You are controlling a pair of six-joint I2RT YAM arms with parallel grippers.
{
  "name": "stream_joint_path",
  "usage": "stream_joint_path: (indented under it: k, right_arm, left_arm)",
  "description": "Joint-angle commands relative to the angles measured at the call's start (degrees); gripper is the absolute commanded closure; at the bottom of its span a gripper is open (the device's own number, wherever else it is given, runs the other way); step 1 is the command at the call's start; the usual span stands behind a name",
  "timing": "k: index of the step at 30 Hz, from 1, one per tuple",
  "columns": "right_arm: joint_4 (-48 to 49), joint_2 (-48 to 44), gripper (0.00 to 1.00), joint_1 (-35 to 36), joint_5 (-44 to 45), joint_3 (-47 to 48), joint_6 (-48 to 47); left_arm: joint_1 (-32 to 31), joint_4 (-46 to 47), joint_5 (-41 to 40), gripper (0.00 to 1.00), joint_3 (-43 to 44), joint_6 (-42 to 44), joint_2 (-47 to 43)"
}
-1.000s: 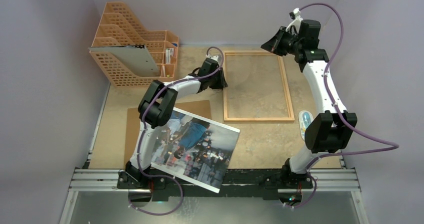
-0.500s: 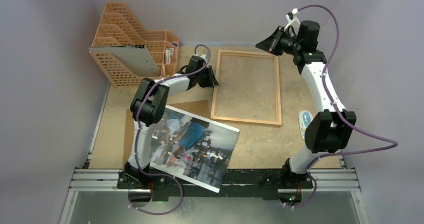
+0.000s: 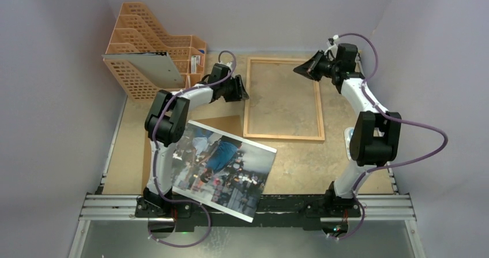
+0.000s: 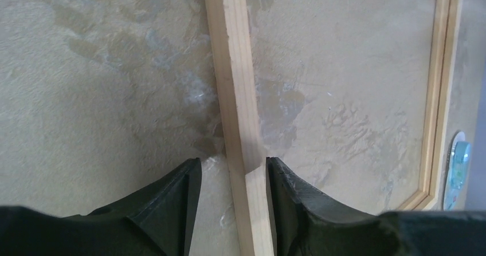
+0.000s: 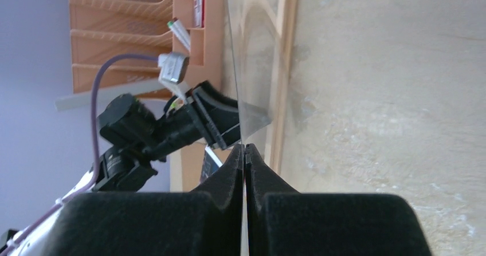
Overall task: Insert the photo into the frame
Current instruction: Place the photo frame item in the photo frame.
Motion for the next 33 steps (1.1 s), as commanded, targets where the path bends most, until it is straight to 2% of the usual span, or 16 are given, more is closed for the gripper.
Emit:
stream_joint_path:
  k: [1, 10, 17, 19, 21, 24, 26, 28, 32, 33]
  right_arm:
    - [5.12, 2.05, 1.0, -2.62, -2.1, -0.85, 3.74]
    - [6.99, 6.1, 1.0, -6.86, -5.23, -3.13, 3.42]
    - [13.56, 9.04, 0.62, -7.26, -10.8, -11.03, -4.56]
    - [17.34, 8.47, 0.55, -7.27, -12.5, -13.83, -4.8]
    - [20.34, 7.37, 0.52, -7.24, -13.51, -16.06, -5.26]
    - [22.42, 5.82, 0.52, -7.26, -14.13, -17.07, -7.07]
    - [21.96, 5.51, 0.56, -7.28, -14.25, -16.73, -8.78]
    - [20.29, 5.7, 0.65, -7.29, -13.69, -15.78, -10.56]
    - [16.44, 4.88, 0.92, -7.26, -11.13, -14.22, -12.94]
    - [16.43, 4.3, 0.95, -7.26, -10.85, -14.1, -12.85]
  left_arm:
    - [0.72, -2.64, -3.46, 0.51, -1.53, 1.6, -4.3]
    - [0.74, -1.06, -5.44, 0.47, -2.52, 0.6, -5.55]
    - [0.74, 0.34, -4.18, 0.45, -3.51, 0.58, -5.5]
    - [0.76, 0.37, -4.11, 0.45, -3.55, 0.58, -5.4]
    - [0.8, 0.39, -4.07, 0.45, -3.53, 0.66, -5.24]
    - [0.76, 0.88, -3.65, 0.46, -3.53, 0.65, -5.17]
    - [0.81, 1.45, -2.68, 0.47, -3.47, 0.45, -4.87]
    - [0.81, 1.79, -1.38, 0.47, -3.28, 0.16, -4.38]
    - [0.77, 5.28, 1.6, 0.49, -3.48, -0.54, -3.78]
    - [0.8, 5.76, 1.94, 0.49, -3.53, -0.65, -3.75]
